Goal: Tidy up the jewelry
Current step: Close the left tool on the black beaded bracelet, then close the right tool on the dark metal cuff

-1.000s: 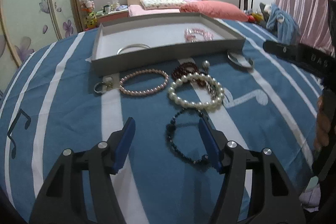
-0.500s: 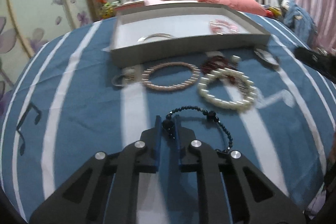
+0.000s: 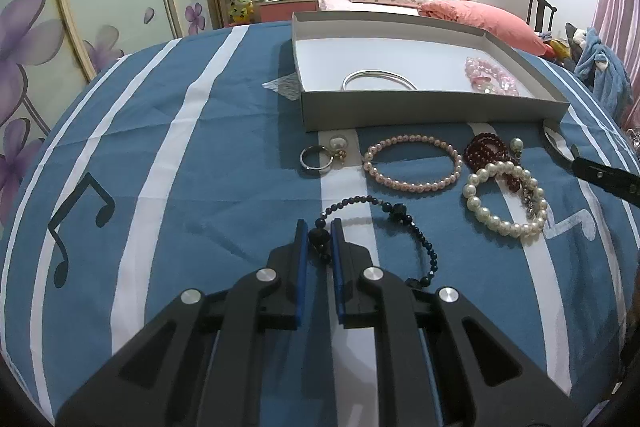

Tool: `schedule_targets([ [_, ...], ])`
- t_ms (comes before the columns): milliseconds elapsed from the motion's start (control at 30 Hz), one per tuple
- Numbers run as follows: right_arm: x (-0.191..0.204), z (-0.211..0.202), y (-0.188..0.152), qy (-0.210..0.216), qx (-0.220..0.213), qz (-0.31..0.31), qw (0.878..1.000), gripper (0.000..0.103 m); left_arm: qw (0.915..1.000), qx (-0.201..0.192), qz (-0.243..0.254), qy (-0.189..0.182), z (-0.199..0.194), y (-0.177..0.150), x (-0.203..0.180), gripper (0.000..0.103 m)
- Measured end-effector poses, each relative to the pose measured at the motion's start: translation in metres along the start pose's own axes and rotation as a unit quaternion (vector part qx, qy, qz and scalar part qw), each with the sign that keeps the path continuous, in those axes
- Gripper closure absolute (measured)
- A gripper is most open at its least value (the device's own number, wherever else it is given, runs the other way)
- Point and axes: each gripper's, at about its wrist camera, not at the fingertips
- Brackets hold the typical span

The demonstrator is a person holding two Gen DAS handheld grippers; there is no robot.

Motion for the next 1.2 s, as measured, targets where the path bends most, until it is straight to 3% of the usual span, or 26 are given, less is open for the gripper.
schedule_targets([
  [100, 0.013, 0.009, 0.001, -0.016, 0.003, -0.012, 1.0, 0.043, 1.0, 0.0, 0.0, -0.001, 0.0, 0.0, -0.001, 0.091],
  [233, 0.02, 0.021, 0.009, -0.058, -0.007, -0.017, 0.998, 0.034, 1.0, 0.0, -0.003, -0.005, 0.0, -0.001, 0.001, 0.091],
  [500, 0.019, 0.036, 0.025, -0.1, -0.015, -0.003, 0.995, 0.03, 1.0, -0.001, -0.003, -0.006, -0.001, -0.002, 0.0, 0.091],
  [567, 0.019, 0.036, 0.027, -0.1, -0.019, -0.002, 0.995, 0.036, 1.0, -0.001, -0.003, -0.006, 0.0, -0.002, -0.001, 0.091],
  [1200, 0.016, 0.0, -0.016, -0.023, -0.007, -0.061, 0.998, 0.037, 0.9999, -0.001, 0.002, -0.011, 0.0, 0.0, -0.005, 0.091],
])
Point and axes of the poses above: each gripper's, at about its wrist camera, not at the fingertips, and z roughly the way its jaws point, x to its left, y to its top, and after that the axes turned 4 degrees about z, right-handed
